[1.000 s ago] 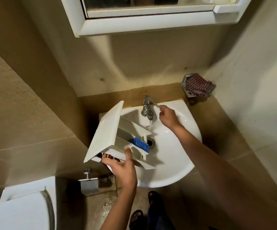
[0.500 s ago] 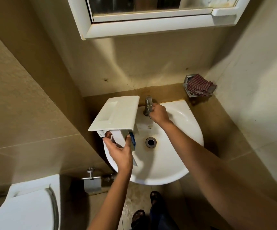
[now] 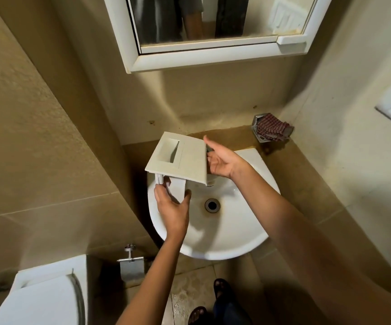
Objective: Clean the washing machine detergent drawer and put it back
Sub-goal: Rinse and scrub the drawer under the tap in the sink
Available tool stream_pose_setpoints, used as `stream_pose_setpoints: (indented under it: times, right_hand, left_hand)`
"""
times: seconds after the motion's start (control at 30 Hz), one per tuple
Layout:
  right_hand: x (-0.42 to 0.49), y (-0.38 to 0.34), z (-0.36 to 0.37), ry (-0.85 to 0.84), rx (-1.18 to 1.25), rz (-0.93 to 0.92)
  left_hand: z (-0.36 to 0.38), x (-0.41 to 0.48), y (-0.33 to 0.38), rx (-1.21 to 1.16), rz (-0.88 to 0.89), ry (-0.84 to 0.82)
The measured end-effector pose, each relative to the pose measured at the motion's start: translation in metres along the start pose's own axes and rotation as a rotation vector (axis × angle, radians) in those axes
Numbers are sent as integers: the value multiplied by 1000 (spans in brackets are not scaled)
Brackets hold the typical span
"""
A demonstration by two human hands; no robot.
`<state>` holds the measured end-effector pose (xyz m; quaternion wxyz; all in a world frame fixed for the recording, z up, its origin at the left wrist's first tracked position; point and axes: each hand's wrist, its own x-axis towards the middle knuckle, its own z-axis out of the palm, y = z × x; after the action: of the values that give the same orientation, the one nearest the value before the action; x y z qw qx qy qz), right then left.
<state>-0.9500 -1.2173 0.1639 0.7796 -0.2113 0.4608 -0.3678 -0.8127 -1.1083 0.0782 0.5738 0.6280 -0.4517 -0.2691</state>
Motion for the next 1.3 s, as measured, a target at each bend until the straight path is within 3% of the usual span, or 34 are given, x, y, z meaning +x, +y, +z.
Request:
stream_pose_setpoints:
  times: [0.2,0.33,0.67,0.77,0.87,0.93,1.13,1.2,1.3]
  right_hand:
    - [-7,4,7,157,43,-69]
    - [-12,5,10,174,59,-123]
    - [-31,11,20,225,6,-187]
    - [-41,4,21,216,-73,-227]
    - [-52,-1,22,173,-269,-266]
    - [-57,-3,27,159,-456,-280]
    - [-72,20,55,224,-1158,-347]
    - [-73,27,60,221,-1223,-349]
    - [-74,34,57,110,-1028,-227]
  left_hand:
    - [-14,10,15,61,50,-126]
    - [-30,9,5,-56,-49,-319]
    - [-41,9,7,-133,-123,-419]
    - [-53,14,14,-323,-249,-505]
    - [-68,29,14,-663,-552,-357]
    - [-78,45,17,-587,-658,-360]
    - [-61,58,54,-178,-659,-692]
    - [-48,50,63,-111,-669,-726]
    - [-33,39,63,-76,-706,-730]
